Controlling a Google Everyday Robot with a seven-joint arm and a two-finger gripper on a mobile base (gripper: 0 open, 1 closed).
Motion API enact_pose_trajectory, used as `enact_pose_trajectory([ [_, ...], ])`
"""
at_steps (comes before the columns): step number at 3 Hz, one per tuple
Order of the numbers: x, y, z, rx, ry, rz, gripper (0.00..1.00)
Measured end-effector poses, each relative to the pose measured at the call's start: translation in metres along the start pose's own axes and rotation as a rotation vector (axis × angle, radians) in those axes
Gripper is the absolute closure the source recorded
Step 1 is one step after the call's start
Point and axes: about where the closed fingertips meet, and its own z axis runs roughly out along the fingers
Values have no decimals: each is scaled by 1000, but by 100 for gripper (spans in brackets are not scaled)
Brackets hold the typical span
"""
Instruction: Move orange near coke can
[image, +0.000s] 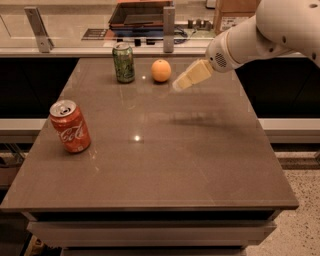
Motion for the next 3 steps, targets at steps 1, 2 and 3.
enact_pose_trajectory([
  [1, 2, -7, 9, 2, -32, 26, 0],
  [2, -2, -17, 25, 1, -70, 41, 0],
  [3, -7, -26, 41, -13, -110, 50, 0],
])
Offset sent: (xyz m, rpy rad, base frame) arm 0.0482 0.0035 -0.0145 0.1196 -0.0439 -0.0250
